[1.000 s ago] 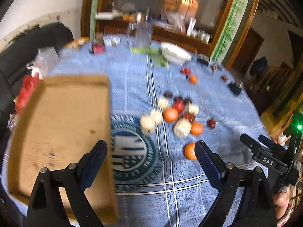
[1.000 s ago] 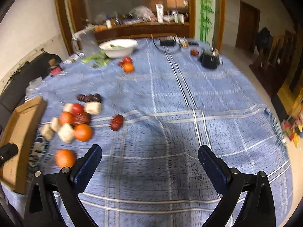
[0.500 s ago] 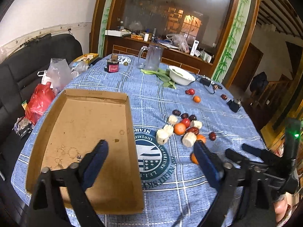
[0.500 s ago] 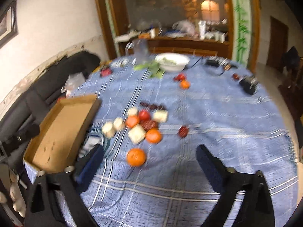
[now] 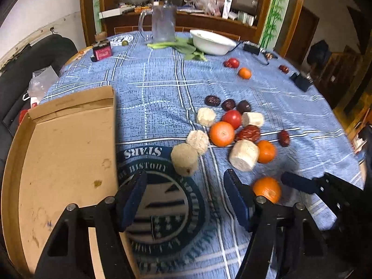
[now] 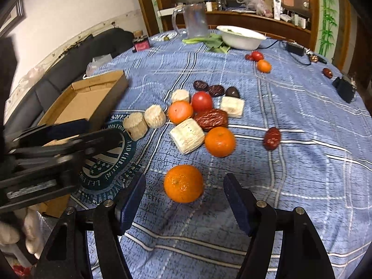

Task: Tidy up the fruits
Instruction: 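Move both grippers open toward the pile of fruits and cakes, then grasp a beige round cake with the left gripper while the right gripper grasps an orange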

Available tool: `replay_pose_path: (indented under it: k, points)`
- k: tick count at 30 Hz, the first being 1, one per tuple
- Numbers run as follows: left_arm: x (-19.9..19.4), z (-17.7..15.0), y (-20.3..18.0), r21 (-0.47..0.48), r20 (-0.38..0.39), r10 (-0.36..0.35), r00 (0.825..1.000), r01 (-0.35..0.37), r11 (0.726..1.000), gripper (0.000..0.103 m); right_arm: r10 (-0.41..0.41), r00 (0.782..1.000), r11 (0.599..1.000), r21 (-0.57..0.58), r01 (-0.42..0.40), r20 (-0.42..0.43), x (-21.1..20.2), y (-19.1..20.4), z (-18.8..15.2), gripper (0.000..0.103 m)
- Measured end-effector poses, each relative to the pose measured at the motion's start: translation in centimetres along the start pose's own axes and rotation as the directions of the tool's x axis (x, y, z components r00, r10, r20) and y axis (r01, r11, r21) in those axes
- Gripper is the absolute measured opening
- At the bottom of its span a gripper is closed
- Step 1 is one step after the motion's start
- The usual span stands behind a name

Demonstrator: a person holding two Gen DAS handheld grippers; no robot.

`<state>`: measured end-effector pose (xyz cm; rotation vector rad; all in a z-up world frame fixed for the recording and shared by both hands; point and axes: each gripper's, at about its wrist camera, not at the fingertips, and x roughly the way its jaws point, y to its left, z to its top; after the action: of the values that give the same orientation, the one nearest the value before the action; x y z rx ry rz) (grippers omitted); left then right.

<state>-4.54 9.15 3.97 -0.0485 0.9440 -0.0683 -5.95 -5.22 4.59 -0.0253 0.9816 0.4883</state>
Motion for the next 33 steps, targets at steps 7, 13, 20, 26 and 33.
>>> replay_pose_path:
  k: [7, 13, 20, 26, 33]
  points:
    - [2.7, 1.3, 0.7, -0.045, -0.088, -0.015, 0.996, 0.011, 0.999, 0.068, 0.021, 0.999, 1.000, 0.014, -0.021, -0.028, 1.2, -0.3, 0.1, 0.069]
    - [3.8, 1.3, 0.1, -0.015, -0.111, 0.048, 0.993, -0.050, 0.999, 0.041, 0.015, 1.000, 1.000, 0.015, -0.014, -0.019, 1.2, -0.3, 0.1, 0.049]
    - [2.2, 0.9, 1.0, -0.048, -0.060, 0.020, 0.998, -0.023, 0.999, 0.027, 0.034, 0.999, 0.999, 0.038, -0.033, -0.014, 0.7, -0.5, -0.2, 0.038]
    - [-1.6, 0.0, 2.1, -0.098, 0.018, -0.024, 1.000, 0.026, 0.995, 0.027, 0.041, 0.999, 0.998, 0.038, -0.041, 0.012, -1.0, 0.0, -0.8, 0.038]
    - [-6.9, -2.1, 6.8, -0.174, 0.096, 0.028, 0.995, -0.011, 0.985, 0.028, 0.090, 0.994, 0.996, -0.008, -0.090, 0.061, -4.2, 3.3, 0.0, 0.038]
